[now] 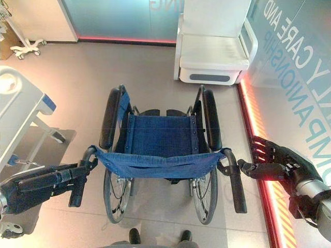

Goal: Push the wheelchair next to the bed

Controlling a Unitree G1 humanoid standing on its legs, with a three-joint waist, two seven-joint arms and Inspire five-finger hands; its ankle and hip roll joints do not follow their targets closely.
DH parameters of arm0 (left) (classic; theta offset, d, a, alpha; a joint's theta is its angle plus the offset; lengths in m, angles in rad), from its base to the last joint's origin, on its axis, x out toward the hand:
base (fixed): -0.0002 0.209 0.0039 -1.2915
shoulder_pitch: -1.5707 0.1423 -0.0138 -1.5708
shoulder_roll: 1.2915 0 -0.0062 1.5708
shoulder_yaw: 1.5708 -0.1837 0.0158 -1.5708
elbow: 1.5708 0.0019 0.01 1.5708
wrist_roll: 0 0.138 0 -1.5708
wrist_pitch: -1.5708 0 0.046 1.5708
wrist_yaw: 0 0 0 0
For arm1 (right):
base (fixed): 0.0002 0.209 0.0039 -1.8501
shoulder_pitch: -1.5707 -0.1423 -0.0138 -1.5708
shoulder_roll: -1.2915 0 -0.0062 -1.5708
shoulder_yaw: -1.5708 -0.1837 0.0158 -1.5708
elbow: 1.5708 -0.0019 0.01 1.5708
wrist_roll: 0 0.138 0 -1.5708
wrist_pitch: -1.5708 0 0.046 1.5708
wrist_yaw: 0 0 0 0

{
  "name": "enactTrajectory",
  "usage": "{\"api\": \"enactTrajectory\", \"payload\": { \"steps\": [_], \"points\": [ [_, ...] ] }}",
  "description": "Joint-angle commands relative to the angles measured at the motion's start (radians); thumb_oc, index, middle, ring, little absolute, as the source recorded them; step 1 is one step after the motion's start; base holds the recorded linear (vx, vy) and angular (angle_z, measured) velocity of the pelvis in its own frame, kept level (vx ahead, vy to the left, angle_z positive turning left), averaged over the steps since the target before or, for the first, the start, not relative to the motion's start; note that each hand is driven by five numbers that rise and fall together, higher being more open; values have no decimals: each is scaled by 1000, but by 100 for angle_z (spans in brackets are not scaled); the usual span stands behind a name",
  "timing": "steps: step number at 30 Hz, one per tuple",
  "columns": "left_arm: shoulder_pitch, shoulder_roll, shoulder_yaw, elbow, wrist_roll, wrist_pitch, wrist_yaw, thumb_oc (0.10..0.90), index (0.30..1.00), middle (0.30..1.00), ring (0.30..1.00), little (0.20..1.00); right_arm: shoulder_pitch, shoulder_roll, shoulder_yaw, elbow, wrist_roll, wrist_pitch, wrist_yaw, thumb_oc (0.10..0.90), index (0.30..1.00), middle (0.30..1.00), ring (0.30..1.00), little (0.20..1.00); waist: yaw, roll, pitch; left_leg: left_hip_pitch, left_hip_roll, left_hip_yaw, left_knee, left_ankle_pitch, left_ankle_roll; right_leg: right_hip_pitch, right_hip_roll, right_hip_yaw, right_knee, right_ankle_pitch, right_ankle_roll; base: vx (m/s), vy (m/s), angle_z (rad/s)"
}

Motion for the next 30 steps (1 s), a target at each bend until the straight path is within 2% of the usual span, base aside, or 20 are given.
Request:
{"api": "enactTrajectory", "payload": {
  "steps": [1,5,10,15,19,22,27,30],
  "points": [
    [67,58,146,30,53,-88,-43,800,900,900,900,900,-3,-31,-151,-14,10,-106,11,800,900,900,900,900,-1,28,2,11,61,12,3,7,-61,-4,-27,-20,16,36,39,20,14,-4],
    [94,74,183,32,34,-101,-77,800,900,900,900,900,4,-42,-151,-6,35,-80,54,800,900,900,900,900,-1,30,2,11,62,14,3,8,-62,-4,-26,-19,16,35,38,7,6,-2],
    [84,75,145,33,29,-121,-83,800,900,900,900,900,-3,-31,-89,10,21,-69,45,800,900,900,900,900,-4,32,8,14,62,12,3,8,-62,1,-29,-20,16,33,38,0,0,0],
    [38,86,61,32,8,-82,-71,800,900,900,900,900,-24,-38,-43,31,22,-78,29,800,900,900,900,900,-7,32,16,8,61,10,3,10,-61,-6,-31,-16,19,34,40,0,0,0],
    [-7,117,15,33,-32,-67,-54,800,900,900,900,900,-92,-81,-15,42,90,-145,-52,800,900,900,900,900,-7,35,20,4,60,8,3,12,-61,-10,-31,-13,22,34,39,0,0,0],
    [-61,129,-20,41,-119,-53,-2,800,900,900,900,900,-133,-106,-20,29,116,-165,-100,800,900,900,900,900,-13,36,18,-3,60,9,3,12,-62,-20,-30,-5,23,36,39,1,4,-2],
    [-124,108,-76,41,-266,-28,50,800,900,900,900,900,-127,-81,-31,7,103,-177,-99,800,900,900,900,900,-19,35,18,-5,58,9,3,9,-59,-26,-30,4,25,34,37,0,3,-4],
    [-196,88,-183,28,-289,-21,60,800,900,900,900,900,-151,-64,7,4,83,-179,-107,800,900,900,900,900,-22,35,18,-8,59,7,3,8,-57,-30,-29,7,25,34,37,0,0,0]
  ]
}}
